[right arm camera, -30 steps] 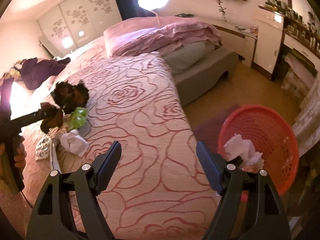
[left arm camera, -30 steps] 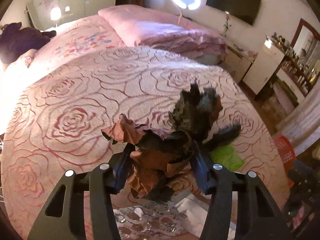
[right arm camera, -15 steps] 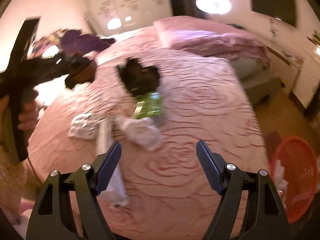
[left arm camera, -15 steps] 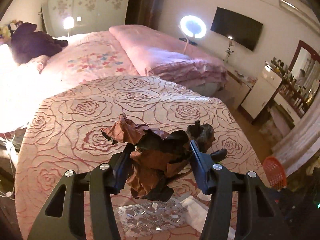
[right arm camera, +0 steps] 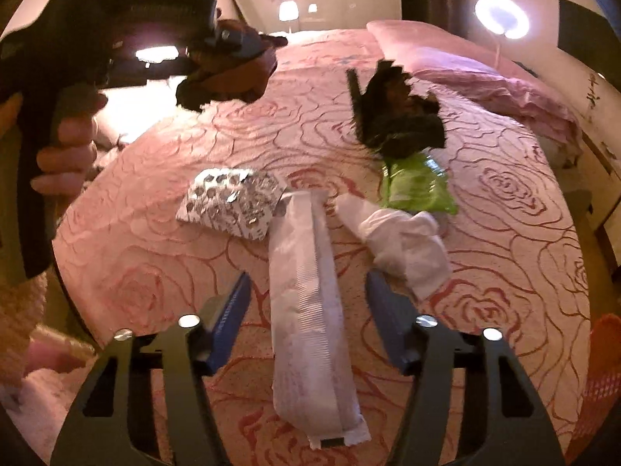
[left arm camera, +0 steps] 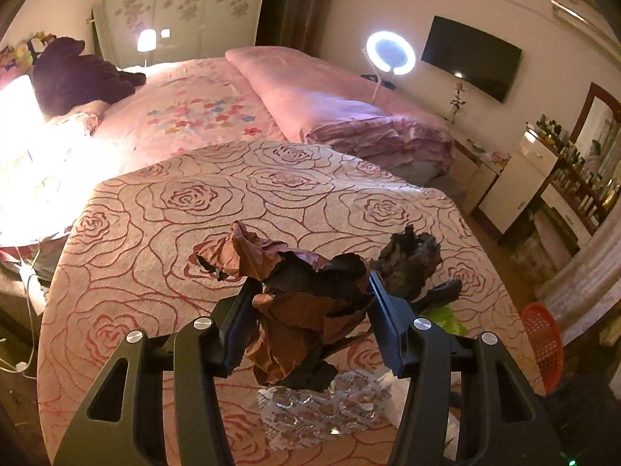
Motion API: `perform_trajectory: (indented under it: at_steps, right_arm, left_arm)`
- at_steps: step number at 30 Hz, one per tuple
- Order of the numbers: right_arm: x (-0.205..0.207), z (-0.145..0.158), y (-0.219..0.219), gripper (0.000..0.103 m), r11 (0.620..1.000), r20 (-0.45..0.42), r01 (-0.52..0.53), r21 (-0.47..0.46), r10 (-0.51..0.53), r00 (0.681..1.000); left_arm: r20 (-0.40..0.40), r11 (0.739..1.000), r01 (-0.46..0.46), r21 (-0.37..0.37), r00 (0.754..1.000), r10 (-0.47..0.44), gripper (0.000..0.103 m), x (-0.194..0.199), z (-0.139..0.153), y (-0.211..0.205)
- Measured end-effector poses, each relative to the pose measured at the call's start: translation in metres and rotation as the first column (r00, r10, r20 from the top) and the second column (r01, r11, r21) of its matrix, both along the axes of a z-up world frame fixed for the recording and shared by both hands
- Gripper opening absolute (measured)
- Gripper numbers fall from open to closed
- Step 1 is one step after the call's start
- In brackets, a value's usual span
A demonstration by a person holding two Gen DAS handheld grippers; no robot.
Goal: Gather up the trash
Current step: 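Grasp the long white paper strip with the right tool from the pile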
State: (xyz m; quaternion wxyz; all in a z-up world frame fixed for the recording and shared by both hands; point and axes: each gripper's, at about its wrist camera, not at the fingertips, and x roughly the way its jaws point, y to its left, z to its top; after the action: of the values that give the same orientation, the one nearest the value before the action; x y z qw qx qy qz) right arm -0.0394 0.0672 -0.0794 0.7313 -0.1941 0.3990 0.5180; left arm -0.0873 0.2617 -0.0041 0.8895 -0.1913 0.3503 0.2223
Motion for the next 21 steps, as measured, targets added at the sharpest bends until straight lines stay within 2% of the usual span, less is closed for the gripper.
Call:
perform_trajectory:
  at_steps: [1, 4, 10, 21]
  right_arm:
    - [-0.001, -0.002, 0.002, 0.047, 1.0, 0.007, -0.006, -0.011, 0.006, 1.0]
    - [-0.006, -0.005, 0.002, 0.04, 1.0, 0.032, -0.004, -0.017, 0.005, 0.999]
    - [-0.005, -0.002, 0.001, 0.031, 1.0, 0.023, -0.004, -0.01, 0.004, 1.0]
    - [0.004, 0.03, -0.02, 0.03, 0.996, 0.043, 0.055, 0.072, -0.058, 0.997]
  left_arm:
    - [-0.001, 1.0, -0.001, -0.004, 1.0, 0.001, 0.052, -0.001, -0.001, 0.001]
    - [-0.004, 1.0, -0.003, -0.008, 1.0, 0.003, 0.052, -0.001, -0.004, 0.0]
    - [-0.003, 1.0, -0.002, -0.006, 1.0, 0.002, 0.052, -0.002, -0.005, -0.002]
    - [0.012, 1.0, 0.006, 0.002, 1.0, -0.006, 0.052, -0.004, 0.002, -0.008]
